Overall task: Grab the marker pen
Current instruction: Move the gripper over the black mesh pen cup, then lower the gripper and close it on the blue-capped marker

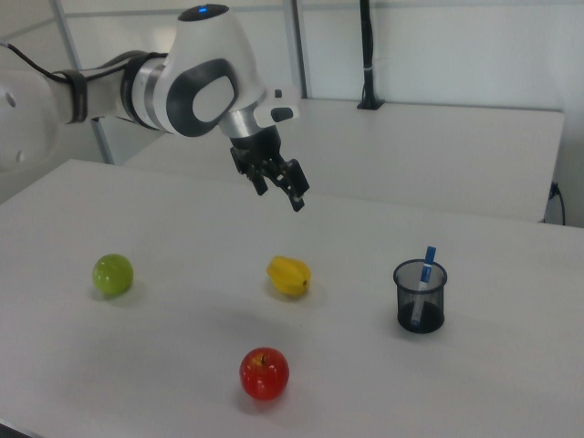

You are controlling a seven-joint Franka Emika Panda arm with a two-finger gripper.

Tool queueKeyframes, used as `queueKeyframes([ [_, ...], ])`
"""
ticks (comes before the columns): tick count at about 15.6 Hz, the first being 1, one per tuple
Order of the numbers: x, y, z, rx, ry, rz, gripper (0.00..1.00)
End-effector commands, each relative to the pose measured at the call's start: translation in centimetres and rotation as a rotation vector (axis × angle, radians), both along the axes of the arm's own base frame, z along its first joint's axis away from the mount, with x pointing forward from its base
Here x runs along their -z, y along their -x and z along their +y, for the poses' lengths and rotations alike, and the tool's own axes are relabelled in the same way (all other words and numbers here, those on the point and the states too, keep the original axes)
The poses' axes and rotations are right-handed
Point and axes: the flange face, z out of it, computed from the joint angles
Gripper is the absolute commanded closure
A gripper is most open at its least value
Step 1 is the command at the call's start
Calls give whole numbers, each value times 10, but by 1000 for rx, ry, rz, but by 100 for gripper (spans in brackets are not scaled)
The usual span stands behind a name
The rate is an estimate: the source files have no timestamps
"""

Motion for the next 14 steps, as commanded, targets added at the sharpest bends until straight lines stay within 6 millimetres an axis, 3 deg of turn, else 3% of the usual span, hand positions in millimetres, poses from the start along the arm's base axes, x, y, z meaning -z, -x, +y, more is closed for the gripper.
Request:
queueKeyframes([
  [1,14,-23,-43,79,39,-132,0],
  [9,74,-44,-140,174,137,-401,0],
  [14,94,-39,-172,173,175,-414,4],
])
